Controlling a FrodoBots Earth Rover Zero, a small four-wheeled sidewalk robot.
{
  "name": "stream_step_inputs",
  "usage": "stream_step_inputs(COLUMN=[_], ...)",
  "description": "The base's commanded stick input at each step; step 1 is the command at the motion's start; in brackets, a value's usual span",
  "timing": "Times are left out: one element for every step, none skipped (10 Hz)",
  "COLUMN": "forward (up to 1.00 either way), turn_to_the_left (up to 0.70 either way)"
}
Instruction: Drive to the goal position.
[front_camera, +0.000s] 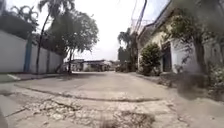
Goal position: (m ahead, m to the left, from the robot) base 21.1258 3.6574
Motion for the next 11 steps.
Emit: stream_step_inputs(forward=[0.50,0.50,0.50,0.50,0.50,0.50,0.50,0.50,0.50,0.50,0.50], turn_to_the_left=[0.01,0.01,0.01,0.01,0.01,0.01,0.01,0.01,0.01,0.01,0.01])
